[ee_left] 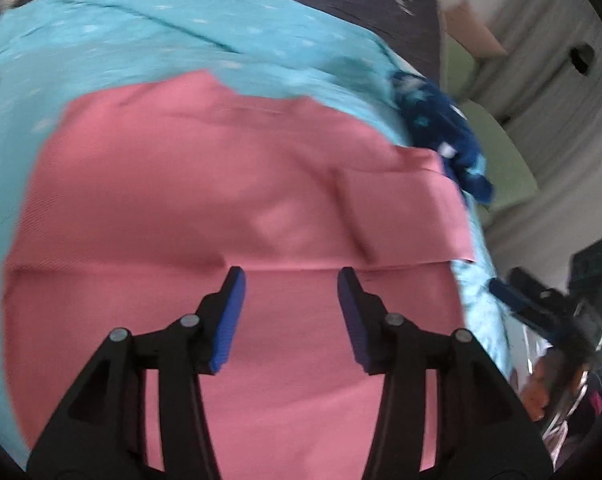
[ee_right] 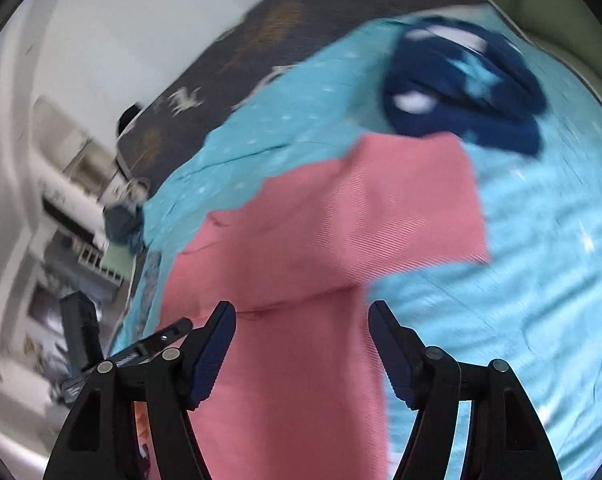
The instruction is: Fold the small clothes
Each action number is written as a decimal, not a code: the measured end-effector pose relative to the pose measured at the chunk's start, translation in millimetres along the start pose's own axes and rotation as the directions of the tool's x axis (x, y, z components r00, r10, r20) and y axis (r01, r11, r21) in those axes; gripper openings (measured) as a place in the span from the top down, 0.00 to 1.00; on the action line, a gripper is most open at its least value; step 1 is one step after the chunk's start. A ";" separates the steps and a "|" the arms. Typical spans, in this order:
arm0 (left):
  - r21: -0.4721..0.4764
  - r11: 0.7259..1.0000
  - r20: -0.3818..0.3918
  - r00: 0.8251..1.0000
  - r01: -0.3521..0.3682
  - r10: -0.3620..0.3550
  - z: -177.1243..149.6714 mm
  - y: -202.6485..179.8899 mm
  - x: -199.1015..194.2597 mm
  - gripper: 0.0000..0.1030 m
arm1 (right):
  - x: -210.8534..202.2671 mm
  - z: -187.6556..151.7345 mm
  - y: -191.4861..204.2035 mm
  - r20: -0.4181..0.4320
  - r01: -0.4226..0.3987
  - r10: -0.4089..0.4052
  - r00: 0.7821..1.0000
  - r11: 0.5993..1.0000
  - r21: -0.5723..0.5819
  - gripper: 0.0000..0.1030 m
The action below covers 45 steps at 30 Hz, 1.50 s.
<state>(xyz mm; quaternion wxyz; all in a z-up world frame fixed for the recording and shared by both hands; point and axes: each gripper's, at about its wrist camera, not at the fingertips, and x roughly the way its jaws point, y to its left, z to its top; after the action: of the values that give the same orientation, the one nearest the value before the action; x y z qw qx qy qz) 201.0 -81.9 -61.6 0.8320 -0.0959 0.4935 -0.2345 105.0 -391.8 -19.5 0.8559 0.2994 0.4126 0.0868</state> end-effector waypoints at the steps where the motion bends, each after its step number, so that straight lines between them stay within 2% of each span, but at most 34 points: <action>1: 0.010 1.000 -0.016 1.000 0.010 -0.010 5.6 -9.8 9.1 0.51 | -1.8 1.4 -7.4 -0.001 0.005 -0.005 1.000 1.000 0.020 0.32; 4: 0.005 1.000 -0.071 0.997 0.020 -0.020 22.4 -27.0 40.0 0.51 | -3.5 0.0 -22.6 -0.002 0.014 -0.014 1.000 0.997 0.073 0.32; 7: 0.072 0.995 -0.088 0.994 -0.064 0.070 31.2 -44.0 65.6 0.51 | -3.6 3.4 -29.7 0.014 0.035 -0.036 0.999 0.993 0.111 0.32; 8: 0.106 0.991 -0.079 0.992 -0.087 0.095 33.5 -51.9 70.9 0.54 | -5.0 4.0 -33.3 0.028 0.077 -0.081 0.996 0.990 0.118 0.32; 9: 0.127 0.988 -0.072 0.993 -0.089 0.098 35.1 -58.4 73.1 0.63 | -7.0 4.9 -35.3 0.037 0.115 -0.120 0.992 0.987 0.112 0.32; 10: 0.139 0.988 -0.079 0.993 -0.074 0.086 37.0 -63.3 74.5 0.97 | -9.2 1.3 -34.0 0.041 0.138 -0.143 0.989 0.985 0.106 0.32; 11: 0.141 0.988 -0.097 0.993 -0.058 0.072 39.4 -66.5 74.5 0.99 | -9.4 0.3 -35.9 0.041 0.163 -0.167 0.985 0.982 0.100 0.32; 13: 0.110 0.994 -0.060 0.998 0.002 0.005 48.9 -72.1 56.1 1.00 | -6.4 -0.5 -42.5 0.027 0.158 -0.162 0.986 0.981 0.113 0.32; 15: 0.132 0.991 0.029 0.999 0.030 -0.034 63.1 -82.7 22.9 1.00 | -4.5 -2.5 -50.2 0.012 0.140 -0.143 0.990 0.980 0.138 0.32; 18: 0.209 0.978 0.191 0.981 -0.002 -0.039 86.8 -95.8 -41.1 1.00 | -5.4 -4.0 -50.0 0.018 0.179 -0.182 0.983 0.977 0.112 0.32; 20: 0.228 0.973 0.231 0.973 -0.035 -0.020 94.8 -91.3 -63.1 1.00 | -0.4 -2.2 -42.8 0.023 0.216 -0.218 0.976 0.974 0.070 0.32; 23: 0.187 0.982 0.157 0.988 -0.020 -0.010 94.4 -68.2 -60.4 1.00 | 10.1 0.5 -29.1 0.013 0.226 -0.226 0.974 0.974 0.009 0.32; 25: 0.146 0.989 0.075 0.997 0.000 -0.011 81.1 -50.1 -33.4 0.98 | 16.7 0.8 -24.8 0.006 0.203 -0.203 0.979 0.979 0.007 0.32; 27: 0.106 0.993 -0.012 0.998 0.058 -0.057 68.2 -40.9 -5.3 0.87 | 21.2 -1.1 -22.0 -0.003 0.176 -0.176 0.984 0.984 0.022 0.32; 28: 0.077 0.992 -0.072 0.993 0.095 -0.090 61.3 -37.8 15.2 0.75 | 22.6 -2.1 -21.8 -0.006 0.172 -0.172 0.985 0.985 0.029 0.32; 29: 0.062 0.992 -0.111 0.989 0.106 -0.099 56.2 -36.0 30.2 0.68 | 23.6 -3.8 -21.3 -0.013 0.166 -0.166 0.986 0.986 0.032 0.32; 32: 0.080 0.996 -0.172 0.985 0.047 -0.032 45.8 -41.2 72.1 0.67 | 22.6 -7.5 -19.8 -0.023 0.183 -0.183 0.983 0.983 0.017 0.32; 33: 0.088 0.996 -0.157 0.987 0.033 -0.019 45.6 -43.9 81.1 0.66 | 20.2 -8.1 -20.0 -0.020 0.191 -0.191 0.981 0.981 0.012 0.32; 35: 0.080 0.995 -0.102 0.994 0.051 -0.043 50.2 -49.0 82.7 0.66 | 16.4 -6.6 -20.9 -0.014 0.199 -0.199 0.980 0.980 0.008 0.32; 36: 0.083 0.994 -0.096 0.993 0.075 -0.067 53.1 -51.8 82.6 0.76 | 14.7 -5.6 -21.6 -0.011 0.206 -0.206 0.979 0.979 0.009 0.32; 37: 0.086 0.992 -0.104 0.991 0.094 -0.085 55.8 -55.2 82.8 0.94 | 12.2 -4.3 -24.1 -0.006 0.217 -0.216 0.976 0.976 0.012 0.32; 38: 0.085 0.991 -0.111 0.989 0.107 -0.097 58.4 -59.3 81.0 0.94 | 11.0 -3.6 -26.8 -0.004 0.223 -0.223 0.975 0.975 0.017 0.32; 39: 0.094 0.989 -0.086 0.990 0.118 -0.110 62.0 -67.1 71.4 0.94 | 10.9 -2.6 -28.3 -0.004 0.227 -0.227 0.974 0.974 0.023 0.32; 41: 0.140 0.980 -0.009 0.990 0.139 -0.139 70.8 -85.0 43.2 0.94 | 10.7 -1.7 -34.4 -0.006 0.231 -0.231 0.973 0.972 0.044 0.32; 43: 0.181 0.971 0.077 0.981 0.159 -0.176 88.2 -98.7 3.4 0.94 | 10.6 -1.8 -36.5 -0.006 0.237 -0.237 0.972 0.970 0.046 0.32; 45: 0.233 0.963 0.155 0.972 0.135 -0.174 101.2 -106.1 -35.7 0.94 | 11.4 -1.0 -36.1 -0.003 0.257 -0.258 0.966 0.966 0.035 0.32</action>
<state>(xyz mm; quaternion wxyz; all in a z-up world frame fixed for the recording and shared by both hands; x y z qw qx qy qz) 242.9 -164.4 57.6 0.8565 -0.0615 0.3807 -0.3430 108.0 -416.0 -48.5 0.8549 0.2583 0.4487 -0.0326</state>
